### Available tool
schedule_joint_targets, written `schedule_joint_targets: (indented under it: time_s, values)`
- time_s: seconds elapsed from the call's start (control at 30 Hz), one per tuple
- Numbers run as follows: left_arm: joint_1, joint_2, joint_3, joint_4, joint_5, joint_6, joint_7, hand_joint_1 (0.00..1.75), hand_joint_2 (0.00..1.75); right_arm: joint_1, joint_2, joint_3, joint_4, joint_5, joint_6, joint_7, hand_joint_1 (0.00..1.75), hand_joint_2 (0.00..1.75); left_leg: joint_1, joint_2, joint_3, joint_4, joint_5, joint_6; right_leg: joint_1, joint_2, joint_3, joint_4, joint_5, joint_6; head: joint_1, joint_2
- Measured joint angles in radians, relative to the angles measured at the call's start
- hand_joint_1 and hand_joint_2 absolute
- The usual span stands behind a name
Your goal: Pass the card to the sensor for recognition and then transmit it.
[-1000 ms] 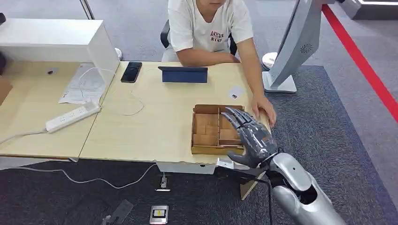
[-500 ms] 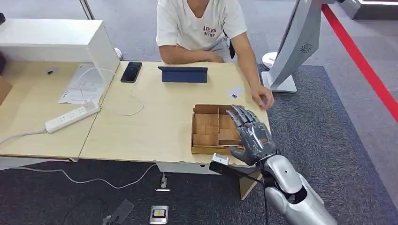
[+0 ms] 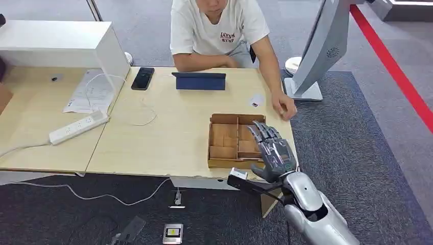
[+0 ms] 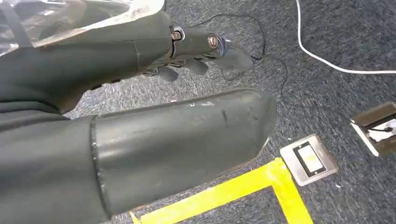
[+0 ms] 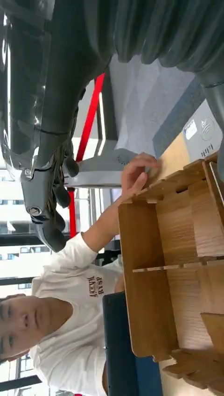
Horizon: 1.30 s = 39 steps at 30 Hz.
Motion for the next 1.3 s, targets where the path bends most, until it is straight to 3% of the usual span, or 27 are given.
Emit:
schedule_joint_targets:
  time_s: [1.3]
  values:
    - [-0.004,0.003,0.000,0.000,-0.003,-0.013,0.007,0.00,0.00,-0.077,0.089,-0.008,0.340,-0.048,-0.161,-0.092,0.00,1.75,0.000,0.000,0.000,0.000,0.000,0.000,0.000,0.000,0.000,0.000,0.000,0.000,0.000,0.000]
